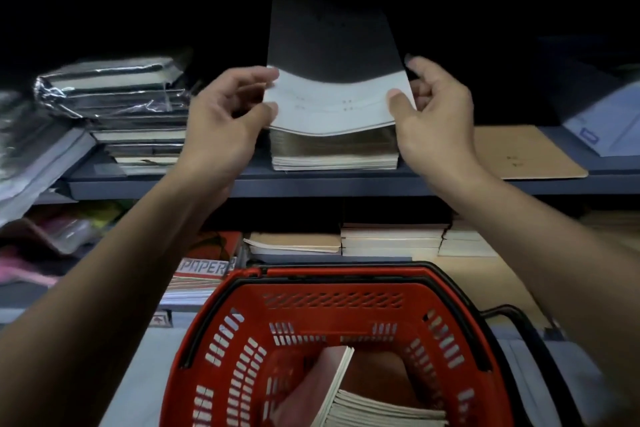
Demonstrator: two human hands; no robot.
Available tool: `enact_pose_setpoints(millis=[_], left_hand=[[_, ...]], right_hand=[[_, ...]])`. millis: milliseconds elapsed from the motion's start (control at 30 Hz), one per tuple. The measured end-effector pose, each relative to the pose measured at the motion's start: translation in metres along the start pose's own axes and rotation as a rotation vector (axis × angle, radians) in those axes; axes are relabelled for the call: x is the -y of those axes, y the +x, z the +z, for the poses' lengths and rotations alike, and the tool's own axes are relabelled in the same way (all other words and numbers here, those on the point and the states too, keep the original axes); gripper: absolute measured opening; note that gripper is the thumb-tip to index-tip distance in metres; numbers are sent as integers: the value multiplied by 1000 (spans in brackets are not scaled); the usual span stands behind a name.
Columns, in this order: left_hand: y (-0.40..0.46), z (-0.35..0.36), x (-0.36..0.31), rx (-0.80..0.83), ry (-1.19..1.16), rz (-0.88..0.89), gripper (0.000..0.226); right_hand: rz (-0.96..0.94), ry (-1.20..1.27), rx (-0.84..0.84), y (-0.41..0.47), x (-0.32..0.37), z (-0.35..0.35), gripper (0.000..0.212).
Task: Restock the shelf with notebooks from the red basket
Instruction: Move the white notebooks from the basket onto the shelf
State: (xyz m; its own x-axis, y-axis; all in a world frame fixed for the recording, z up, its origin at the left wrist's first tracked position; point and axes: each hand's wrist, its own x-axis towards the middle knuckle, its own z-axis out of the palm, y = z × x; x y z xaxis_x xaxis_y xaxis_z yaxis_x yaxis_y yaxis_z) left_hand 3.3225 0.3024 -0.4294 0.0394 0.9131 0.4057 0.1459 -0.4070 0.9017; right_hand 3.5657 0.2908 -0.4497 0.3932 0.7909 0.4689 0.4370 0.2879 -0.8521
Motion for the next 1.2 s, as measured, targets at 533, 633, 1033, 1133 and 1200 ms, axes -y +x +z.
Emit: enact_pose_setpoints(millis=[533, 633, 1033, 1133, 1200], left_hand=[[21, 8, 38, 121, 308, 13, 40], [20, 2, 43, 190, 455, 74, 55], [4, 6, 35, 139, 628, 58, 70], [5, 6, 38, 113, 619, 48, 70], [4, 5, 40, 92, 613, 49, 68]], right_hand=[[-159, -337, 45, -1, -29, 8, 25], [-181, -385, 72, -2, -30, 3, 30], [-95, -433, 279, -17, -40, -7, 67], [-90, -433, 259, -18, -38, -6, 66], [-88, -424, 246, -19, -37, -6, 65]])
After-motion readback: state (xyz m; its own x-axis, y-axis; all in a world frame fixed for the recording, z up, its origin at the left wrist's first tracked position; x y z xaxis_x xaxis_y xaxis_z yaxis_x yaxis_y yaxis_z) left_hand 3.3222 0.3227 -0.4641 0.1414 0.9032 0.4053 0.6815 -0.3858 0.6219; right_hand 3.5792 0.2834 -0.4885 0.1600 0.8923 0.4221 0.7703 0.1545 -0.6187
